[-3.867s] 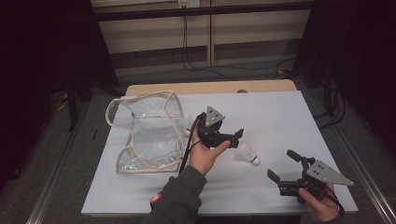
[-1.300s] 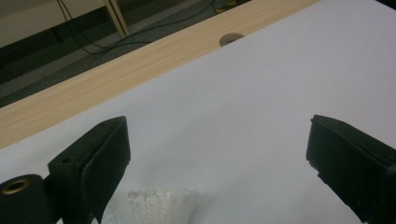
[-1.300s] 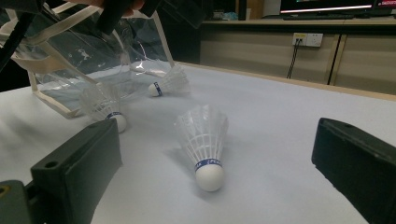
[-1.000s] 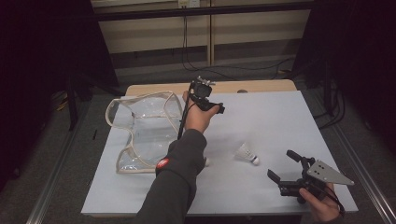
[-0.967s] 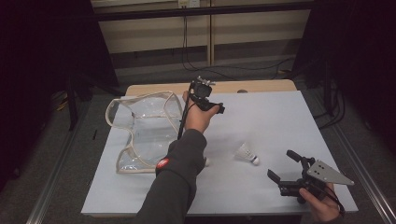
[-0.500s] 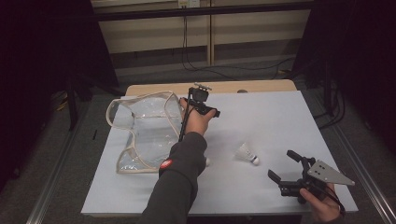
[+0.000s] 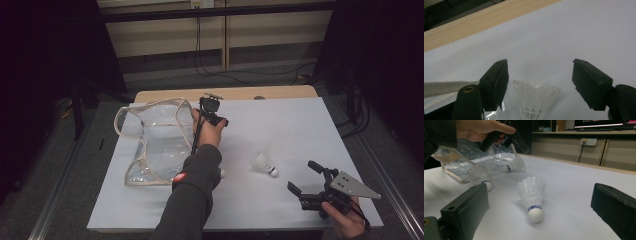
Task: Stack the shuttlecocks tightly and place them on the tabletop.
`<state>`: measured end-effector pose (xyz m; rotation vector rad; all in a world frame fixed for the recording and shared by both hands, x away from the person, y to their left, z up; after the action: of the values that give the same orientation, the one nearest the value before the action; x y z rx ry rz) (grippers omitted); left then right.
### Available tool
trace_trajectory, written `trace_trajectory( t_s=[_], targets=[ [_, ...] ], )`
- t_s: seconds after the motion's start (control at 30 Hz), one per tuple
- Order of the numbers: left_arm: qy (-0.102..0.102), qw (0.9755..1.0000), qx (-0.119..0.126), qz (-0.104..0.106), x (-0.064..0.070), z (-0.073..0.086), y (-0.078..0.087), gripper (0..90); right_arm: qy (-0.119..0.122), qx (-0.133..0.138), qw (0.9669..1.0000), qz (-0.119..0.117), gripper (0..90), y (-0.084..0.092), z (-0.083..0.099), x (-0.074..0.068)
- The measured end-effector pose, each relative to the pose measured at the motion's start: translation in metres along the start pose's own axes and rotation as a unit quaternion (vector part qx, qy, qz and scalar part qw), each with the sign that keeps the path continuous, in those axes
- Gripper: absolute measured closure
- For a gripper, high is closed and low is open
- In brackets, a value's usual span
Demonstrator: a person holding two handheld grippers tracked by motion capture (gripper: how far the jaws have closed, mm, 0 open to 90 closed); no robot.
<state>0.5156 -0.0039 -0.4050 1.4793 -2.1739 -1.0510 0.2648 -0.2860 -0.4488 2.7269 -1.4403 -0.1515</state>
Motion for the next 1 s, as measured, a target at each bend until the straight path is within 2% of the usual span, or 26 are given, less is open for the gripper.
trace_trajectory(
  t_s=[0.1,0.4,0.87,0.93,1.0],
  targets=[
    [0.003,1.0000,0.002,-0.005,-0.0011,0.0011,-0.0012,32.9,0.000,-0.001,1.0000,0.000,0.9,0.0002,0.0001,0.0001],
    [0.011,0.9998,-0.014,-0.007,-0.0033,0.0061,-0.0050,39.7,0.000,0.000,1.0000,0.000,0.9,0.0006,0.0001,0.0005],
    [0.022,0.9992,-0.025,0.022,-0.0047,0.0077,-0.0013,73.3,-0.003,0.004,1.0000,-0.003,0.9,0.0009,-0.0007,0.0005],
    [0.017,0.9991,-0.025,0.029,-0.0042,0.0073,-0.0005,79.8,-0.004,0.006,1.0000,-0.003,0.9,0.0011,-0.0009,0.0007],
    [0.014,0.9990,-0.028,0.033,-0.0031,0.0071,0.0003,81.4,-0.004,0.006,1.0000,-0.003,0.9,0.0011,-0.0010,0.0007]
  ],
)
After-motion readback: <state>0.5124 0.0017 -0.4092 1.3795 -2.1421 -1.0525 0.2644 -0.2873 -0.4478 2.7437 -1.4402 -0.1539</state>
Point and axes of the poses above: each handheld gripper's, and its own axes: y roughly backward along the jaws, z roughly out of its underside, x roughly to its right, the point moved 3 cm from there along -y, roughly forward along the jaws, and after that the axes turned 3 degrees about x, right-handed, at the moved point
